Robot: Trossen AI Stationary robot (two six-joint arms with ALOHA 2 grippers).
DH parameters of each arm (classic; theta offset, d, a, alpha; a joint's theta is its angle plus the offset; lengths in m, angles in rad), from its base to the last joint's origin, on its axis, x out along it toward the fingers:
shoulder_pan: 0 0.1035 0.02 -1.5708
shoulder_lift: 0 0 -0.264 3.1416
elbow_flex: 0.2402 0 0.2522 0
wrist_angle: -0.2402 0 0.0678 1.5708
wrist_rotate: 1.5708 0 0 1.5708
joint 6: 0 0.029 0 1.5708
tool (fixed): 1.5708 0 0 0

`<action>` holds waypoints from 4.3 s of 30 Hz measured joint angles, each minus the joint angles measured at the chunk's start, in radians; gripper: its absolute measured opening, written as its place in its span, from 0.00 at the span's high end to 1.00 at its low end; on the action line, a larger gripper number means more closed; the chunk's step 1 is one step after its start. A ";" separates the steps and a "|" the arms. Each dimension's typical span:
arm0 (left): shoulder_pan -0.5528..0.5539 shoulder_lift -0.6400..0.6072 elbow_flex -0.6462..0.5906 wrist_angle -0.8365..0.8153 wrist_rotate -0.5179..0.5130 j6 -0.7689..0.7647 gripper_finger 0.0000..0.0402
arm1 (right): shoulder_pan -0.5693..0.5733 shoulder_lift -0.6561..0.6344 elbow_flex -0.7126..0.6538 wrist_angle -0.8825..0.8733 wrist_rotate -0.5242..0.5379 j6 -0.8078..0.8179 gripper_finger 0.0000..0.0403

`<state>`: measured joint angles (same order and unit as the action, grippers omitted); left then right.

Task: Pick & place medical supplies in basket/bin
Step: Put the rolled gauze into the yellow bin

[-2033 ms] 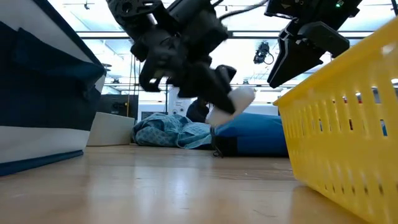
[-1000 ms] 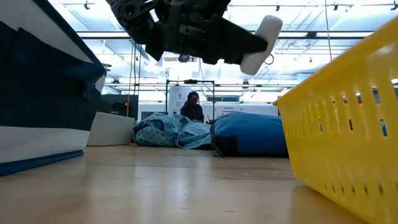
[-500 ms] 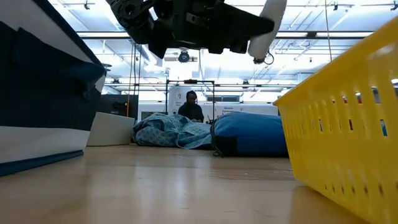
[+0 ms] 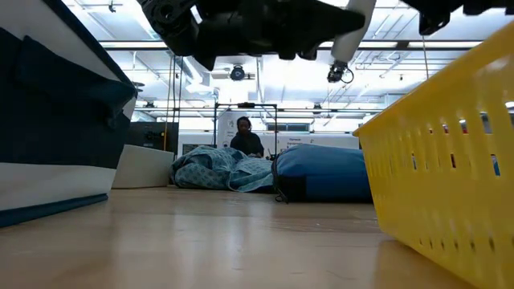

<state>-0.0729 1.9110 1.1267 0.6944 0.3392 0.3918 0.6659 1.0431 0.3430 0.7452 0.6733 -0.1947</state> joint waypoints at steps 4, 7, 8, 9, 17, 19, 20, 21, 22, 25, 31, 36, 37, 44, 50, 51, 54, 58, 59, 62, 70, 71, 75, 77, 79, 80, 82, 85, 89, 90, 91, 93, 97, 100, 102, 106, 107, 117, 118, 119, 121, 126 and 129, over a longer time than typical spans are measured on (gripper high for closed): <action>0.006 0.000 0.000 0.039 -0.074 -0.031 0.89 | -0.032 0.004 -0.010 -0.008 0.008 -0.001 0.61; 0.011 0.000 0.000 0.042 -0.094 -0.038 0.89 | -0.053 0.004 -0.010 -0.008 0.011 -0.002 0.61; 0.011 0.000 0.000 0.041 -0.102 -0.037 0.89 | -0.060 0.004 -0.010 -0.008 0.011 -0.004 0.61; 0.011 0.000 0.000 0.042 -0.107 -0.036 0.89 | -0.067 0.004 -0.010 -0.008 0.011 -0.005 0.61; 0.011 0.000 0.000 0.045 -0.122 -0.033 0.89 | -0.118 0.004 -0.010 -0.038 0.008 -0.004 0.57; 0.010 0.000 0.000 0.047 -0.123 -0.033 0.89 | -0.123 0.004 -0.010 -0.038 0.001 -0.005 0.53; 0.010 0.000 0.000 0.047 -0.127 -0.032 0.89 | -0.126 0.004 -0.010 -0.038 -0.011 -0.005 0.51; 0.012 0.000 0.000 0.047 -0.132 -0.028 0.89 | -0.129 0.004 -0.010 -0.038 -0.022 -0.005 0.49; 0.013 0.000 0.000 0.047 -0.132 -0.023 0.89 | -0.131 0.004 -0.010 -0.038 -0.032 -0.005 0.47; 0.019 0.000 0.000 0.053 -0.132 -0.024 0.89 | -0.137 0.004 -0.010 -0.038 -0.046 -0.001 0.43; 0.034 0.000 0.000 0.079 -0.144 -0.029 0.89 | -0.137 0.005 -0.010 -0.043 -0.102 -0.001 0.40; 0.058 0.000 0.000 0.085 -0.127 -0.047 0.89 | -0.138 0.005 -0.010 -0.044 -0.106 0.000 0.40; 0.061 0.000 0.000 0.085 -0.121 -0.054 0.89 | -0.137 0.005 -0.010 -0.042 -0.110 0.000 0.40; 0.059 0.000 0.000 0.084 -0.109 -0.068 0.89 | -0.170 0.005 -0.010 -0.040 -0.098 -0.001 0.40; 0.058 0.000 0.000 0.078 -0.108 -0.070 0.89 | -0.219 0.005 -0.010 -0.034 -0.122 -0.004 0.40; 0.057 0.000 0.000 0.077 -0.105 -0.070 0.89 | -0.227 0.005 -0.010 -0.031 -0.125 -0.004 0.40; 0.057 0.000 0.000 0.080 -0.102 -0.070 0.89 | -0.248 0.005 -0.010 -0.024 -0.134 -0.004 0.40; 0.056 0.000 0.000 0.081 -0.103 -0.069 0.89 | -0.267 0.005 -0.010 -0.022 -0.136 -0.004 0.41; 0.056 0.000 0.000 0.081 -0.102 -0.069 0.89 | -0.270 0.005 -0.010 -0.022 -0.145 -0.004 0.42; 0.055 0.000 0.000 0.083 -0.101 -0.069 0.89 | -0.273 0.005 -0.010 -0.013 -0.169 -0.005 0.46; 0.055 0.000 0.000 0.085 -0.102 -0.068 0.89 | -0.273 0.005 -0.010 -0.008 -0.170 -0.024 0.59; 0.055 0.000 0.000 0.086 -0.102 -0.068 0.89 | -0.273 0.005 -0.010 -0.007 -0.170 -0.026 0.59; 0.055 0.000 0.000 0.089 -0.103 -0.068 0.89 | -0.285 0.005 -0.010 -0.001 -0.176 -0.027 0.62; 0.056 0.000 0.000 0.089 -0.103 -0.068 0.89 | -0.292 0.005 -0.010 -0.001 -0.183 -0.027 0.66; 0.056 0.000 0.000 0.089 -0.103 -0.069 0.89 | -0.300 0.005 -0.010 -0.001 -0.197 -0.026 0.73; 0.056 0.000 0.000 0.089 -0.103 -0.070 0.89 | -0.304 0.005 -0.010 0.000 -0.200 -0.021 0.78; 0.056 0.000 0.000 0.088 -0.098 -0.070 0.89 | -0.310 0.005 -0.010 0.000 -0.209 -0.015 0.88; 0.056 0.000 0.000 0.088 -0.090 -0.070 0.89 | -0.311 0.004 -0.010 0.000 -0.222 -0.012 0.96; 0.057 0.000 0.000 0.087 -0.064 -0.071 0.89 | -0.309 0.004 -0.010 0.000 -0.230 -0.005 0.96; 0.060 0.000 0.000 0.085 -0.049 -0.072 0.89 | -0.309 0.005 -0.010 0.000 -0.232 -0.007 0.96; 0.061 0.000 0.000 0.084 -0.037 -0.077 0.89 | -0.309 0.005 -0.010 0.000 -0.233 -0.007 0.96; 0.064 0.000 0.000 0.083 -0.028 -0.087 0.89 | -0.309 0.005 -0.010 0.000 -0.232 -0.005 0.96; 0.068 0.000 0.000 0.088 -0.028 -0.126 0.72 | -0.309 0.005 -0.010 0.004 -0.223 -0.004 0.96; 0.079 0.001 0.000 0.101 -0.047 -0.195 0.57 | -0.311 0.005 -0.010 0.008 -0.207 -0.002 0.96; 0.089 0.002 0.000 0.115 -0.072 -0.247 0.49 | -0.311 0.005 -0.010 0.008 -0.204 -0.002 0.96; 0.103 0.002 0.000 0.145 -0.102 -0.302 0.42 | -0.312 0.004 -0.009 0.008 -0.207 -0.003 0.96; 0.105 0.002 0.000 0.153 -0.108 -0.302 0.41 | -0.312 0.004 -0.009 0.007 -0.205 -0.003 0.96; 0.104 -0.003 -0.059 0.287 -0.103 -0.246 0.46 | -0.310 0.004 -0.008 -0.015 -0.222 -0.001 0.96; 0.106 -0.013 -0.089 0.328 -0.104 -0.250 0.46 | -0.310 0.004 -0.008 -0.026 -0.223 0.004 0.96; 0.111 -0.023 -0.117 0.381 -0.115 -0.256 0.46 | -0.309 0.004 -0.008 -0.037 -0.224 0.012 0.96; 0.120 -0.056 -0.189 0.516 -0.151 -0.273 0.46 | -0.309 0.004 -0.008 -0.059 -0.229 0.026 0.96; 0.129 -0.130 -0.371 0.670 -0.284 -0.276 0.46 | -0.291 0.004 -0.008 -0.057 -0.206 0.024 0.96; 0.127 -0.193 -0.450 0.674 -0.338 -0.267 0.46 | -0.290 0.004 -0.008 -0.057 -0.203 0.022 0.96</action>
<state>0.0544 1.7179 0.6764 1.3686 0.0008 0.1251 0.3763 1.0473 0.3347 0.6886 0.4701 -0.1726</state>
